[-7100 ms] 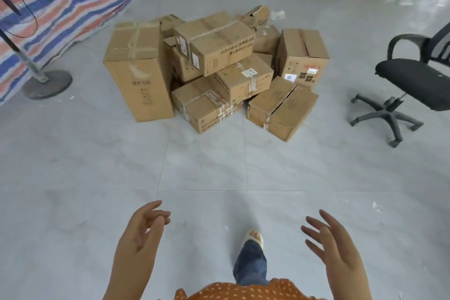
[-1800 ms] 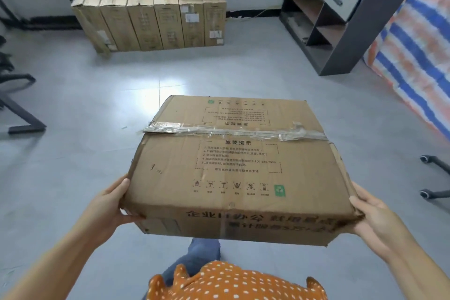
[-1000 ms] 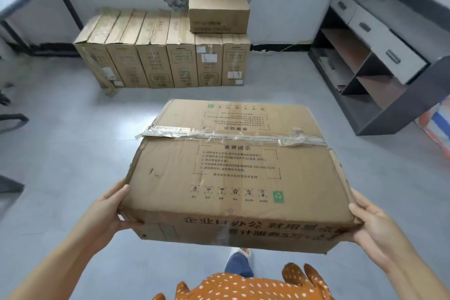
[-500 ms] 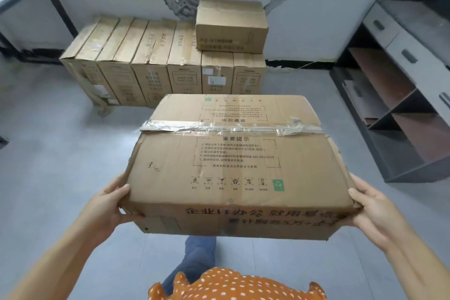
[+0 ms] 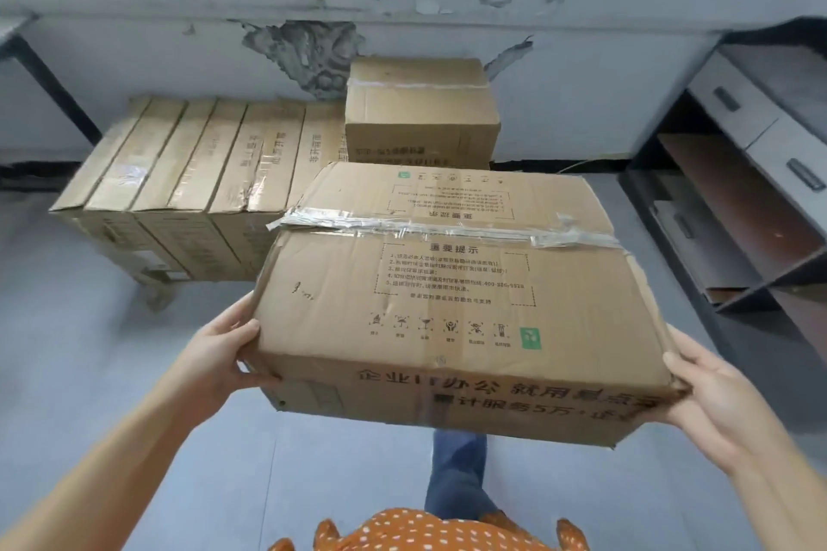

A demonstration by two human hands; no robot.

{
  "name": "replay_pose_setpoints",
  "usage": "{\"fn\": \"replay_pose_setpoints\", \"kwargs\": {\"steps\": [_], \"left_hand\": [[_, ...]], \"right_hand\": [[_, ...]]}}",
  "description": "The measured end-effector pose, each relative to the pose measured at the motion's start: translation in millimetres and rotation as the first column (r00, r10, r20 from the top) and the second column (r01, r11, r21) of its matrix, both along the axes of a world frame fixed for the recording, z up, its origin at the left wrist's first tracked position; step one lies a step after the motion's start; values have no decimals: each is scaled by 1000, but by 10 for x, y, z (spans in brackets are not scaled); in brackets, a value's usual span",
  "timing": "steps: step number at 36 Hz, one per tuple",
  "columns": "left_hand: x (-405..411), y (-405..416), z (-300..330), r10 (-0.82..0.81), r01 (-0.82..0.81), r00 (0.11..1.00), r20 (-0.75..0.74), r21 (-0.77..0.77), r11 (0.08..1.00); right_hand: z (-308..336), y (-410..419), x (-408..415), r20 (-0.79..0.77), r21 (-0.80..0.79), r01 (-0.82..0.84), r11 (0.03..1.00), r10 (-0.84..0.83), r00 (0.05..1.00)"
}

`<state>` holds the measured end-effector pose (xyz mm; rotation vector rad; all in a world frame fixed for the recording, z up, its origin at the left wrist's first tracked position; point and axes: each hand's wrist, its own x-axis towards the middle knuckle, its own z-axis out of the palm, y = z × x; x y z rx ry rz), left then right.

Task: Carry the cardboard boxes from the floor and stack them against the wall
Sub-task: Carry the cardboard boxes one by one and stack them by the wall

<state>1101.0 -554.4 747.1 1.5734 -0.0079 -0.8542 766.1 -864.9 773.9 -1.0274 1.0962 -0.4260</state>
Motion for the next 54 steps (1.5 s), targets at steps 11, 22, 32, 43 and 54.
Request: {"fn": "replay_pose_setpoints", "kwargs": {"steps": [11, 22, 32, 43, 54], "left_hand": [[1294, -1725, 30, 133, -132, 991, -5, -86, 987], [3023, -3185, 254, 190, -178, 979, 77, -143, 974], [4593, -4228, 276, 174, -162, 982, 67, -155, 975], [5217, -4913, -81, 170, -166, 985, 38, -87, 982], [5355, -5317, -475, 208, -210, 977, 41, 49, 977]], "right_hand": [[189, -2117, 1649, 18, -119, -132, 984, 135, 991], [380, -3798, 3554, 71, -252, -186, 950, 210, 975], [444, -4653, 5040, 121, -189, -121, 974, 146, 982], [46, -5314, 5760, 84, -172, -103, 980, 118, 989], [-711, -5507, 5947, 8, -23, -32, 999, 32, 999]]}}
